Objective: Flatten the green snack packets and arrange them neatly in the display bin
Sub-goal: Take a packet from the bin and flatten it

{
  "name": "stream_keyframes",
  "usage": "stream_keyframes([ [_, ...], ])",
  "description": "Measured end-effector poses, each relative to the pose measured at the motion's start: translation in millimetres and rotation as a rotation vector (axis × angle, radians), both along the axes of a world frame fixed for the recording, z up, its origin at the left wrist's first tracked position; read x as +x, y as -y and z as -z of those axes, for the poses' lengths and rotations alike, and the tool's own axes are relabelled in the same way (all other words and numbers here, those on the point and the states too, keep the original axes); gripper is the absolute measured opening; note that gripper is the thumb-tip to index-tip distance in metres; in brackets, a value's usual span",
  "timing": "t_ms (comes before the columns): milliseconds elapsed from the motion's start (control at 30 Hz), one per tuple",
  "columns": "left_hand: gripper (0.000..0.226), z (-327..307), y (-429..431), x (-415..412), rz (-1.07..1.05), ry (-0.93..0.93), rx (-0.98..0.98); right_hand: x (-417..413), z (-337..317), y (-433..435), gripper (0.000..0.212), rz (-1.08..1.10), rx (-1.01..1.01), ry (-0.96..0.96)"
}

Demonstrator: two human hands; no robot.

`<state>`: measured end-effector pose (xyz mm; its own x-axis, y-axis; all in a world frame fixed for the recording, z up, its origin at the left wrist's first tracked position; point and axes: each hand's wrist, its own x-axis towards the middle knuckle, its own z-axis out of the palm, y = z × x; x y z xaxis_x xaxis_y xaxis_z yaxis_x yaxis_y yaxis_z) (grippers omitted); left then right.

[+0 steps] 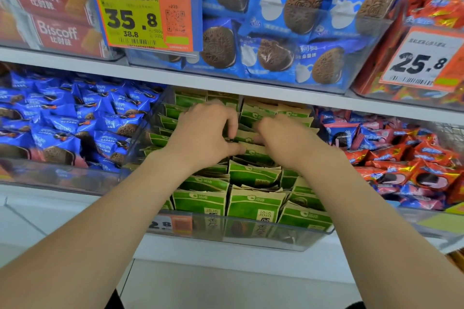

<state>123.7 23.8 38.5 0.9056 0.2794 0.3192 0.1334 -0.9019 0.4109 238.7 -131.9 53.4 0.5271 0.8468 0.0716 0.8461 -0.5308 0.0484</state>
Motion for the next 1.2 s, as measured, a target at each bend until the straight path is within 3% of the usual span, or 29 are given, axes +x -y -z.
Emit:
stream_keyframes([
  [133,0.040,-0.5,5.3,-8.2,0.046,-0.029,0.033,-7.3,3.6,2.0,0.022,-0.023,0.129,-0.044],
  [267,0.049,-0.8,9.7,-13.8,0.080,-0.174,0.107,-8.0,3.1,6.6,0.018,0.000,0.412,0.130],
  [433,0.054,-0.6,16.0,-20.9,0.086,-0.117,0.060,-13.1,5.0,6.2,0.043,0.066,0.423,0.088],
  [533,0.041,1.8,15.4,-22.5,0.079,-0.135,0.117,-9.7,2.9,3.6,0.019,0.166,0.325,0.019],
  [700,0.040,5.3,16.9,-26.3,0.072,-0.187,0.078,-13.1,-0.8,4.4,0.015,0.169,0.218,0.068],
  [933,0.034,1.3,21.9,-40.0,0.036,-0.128,0.061,-33.4,-4.6,39.2,0.017,-0.020,0.373,0.045],
  [1067,0.032,-3.7,31.1,-54.8,0.026,0.049,-0.024,-47.2,-13.8,67.6,0.009,-0.103,0.583,0.015],
  [1200,0.028,-13.4,48.5,-70.5,-0.092,0.241,-0.134,-68.1,-21.7,80.6,0.010,-0.045,1.001,0.106],
])
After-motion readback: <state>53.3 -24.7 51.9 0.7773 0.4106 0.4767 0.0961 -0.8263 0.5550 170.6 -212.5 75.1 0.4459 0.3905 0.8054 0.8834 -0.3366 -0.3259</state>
